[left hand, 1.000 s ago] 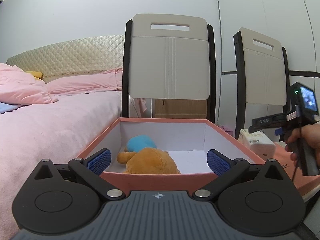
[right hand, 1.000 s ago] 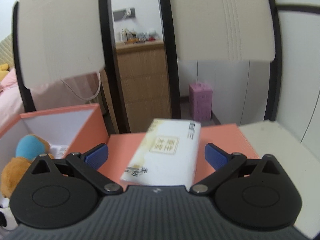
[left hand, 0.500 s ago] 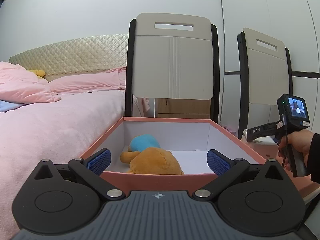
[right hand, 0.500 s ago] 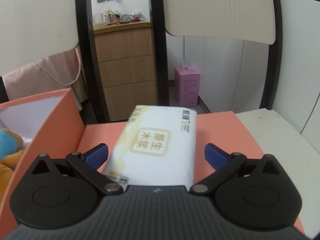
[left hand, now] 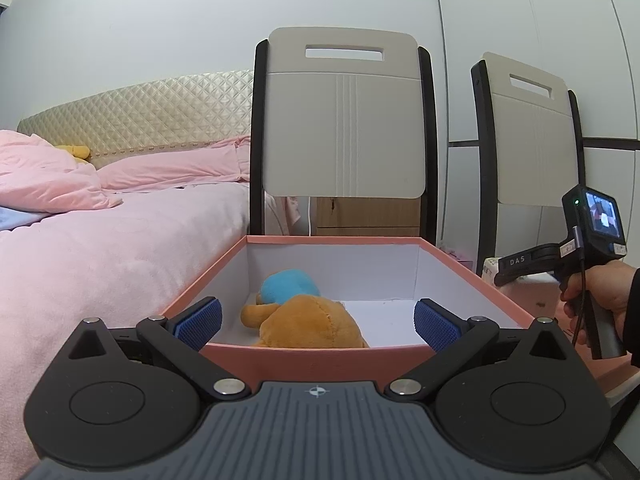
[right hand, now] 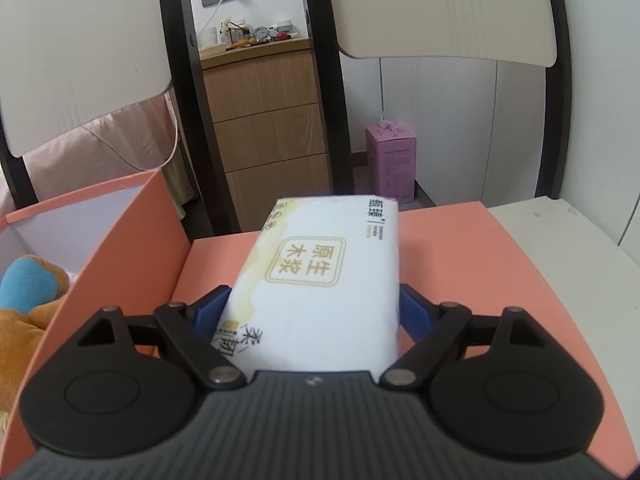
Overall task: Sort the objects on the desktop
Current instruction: 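Close the right gripper on the white tissue pack, then carry the tissue pack with the right gripper into the pink box and release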
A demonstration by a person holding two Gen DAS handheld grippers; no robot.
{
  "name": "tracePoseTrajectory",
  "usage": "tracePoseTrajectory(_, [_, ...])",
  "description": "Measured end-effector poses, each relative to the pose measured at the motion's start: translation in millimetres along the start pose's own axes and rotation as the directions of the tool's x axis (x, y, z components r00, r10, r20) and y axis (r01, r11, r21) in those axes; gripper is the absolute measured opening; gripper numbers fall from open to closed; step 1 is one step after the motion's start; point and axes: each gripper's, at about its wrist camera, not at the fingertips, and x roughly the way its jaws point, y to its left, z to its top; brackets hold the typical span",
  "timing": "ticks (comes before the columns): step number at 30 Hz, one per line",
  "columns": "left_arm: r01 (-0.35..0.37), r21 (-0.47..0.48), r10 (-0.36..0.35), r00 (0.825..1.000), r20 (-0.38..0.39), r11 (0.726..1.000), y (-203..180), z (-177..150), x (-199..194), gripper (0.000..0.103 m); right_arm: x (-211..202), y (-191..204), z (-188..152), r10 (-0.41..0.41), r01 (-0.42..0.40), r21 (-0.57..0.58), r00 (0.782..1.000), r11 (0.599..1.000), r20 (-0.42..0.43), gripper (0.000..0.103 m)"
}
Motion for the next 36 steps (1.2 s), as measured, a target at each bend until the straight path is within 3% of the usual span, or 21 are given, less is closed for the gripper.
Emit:
tracePoseTrajectory(13, [0.008,0.011,-0.008,1.0,0.001,1.0,-3,0,-3,0.103,-53,10,15,0.052,-0.053,0.007,0.993,0.999,0.101,0.086])
tracePoseTrajectory(22, [0.009,0.014,-0.009,1.0,0.001,1.0,-5,0,-4,0.103,-110,40,27,0.174,-0.175,-0.014,0.964,0.984,0.199,0.086])
tracePoseTrajectory(30, [-0.004,0.002,0.004,1.0,0.0,1.0,-3,1,-2,0.103,-136,72,26,0.288,-0.283,-0.052,0.934,0.958,0.213,0.086])
tracePoseTrajectory(36, [-0.015,-0.012,0.015,1.0,-0.002,1.0,0,1,-1,0.103,-132,102,15,0.366,-0.351,-0.117,0.916,0.929,0.165,0.086])
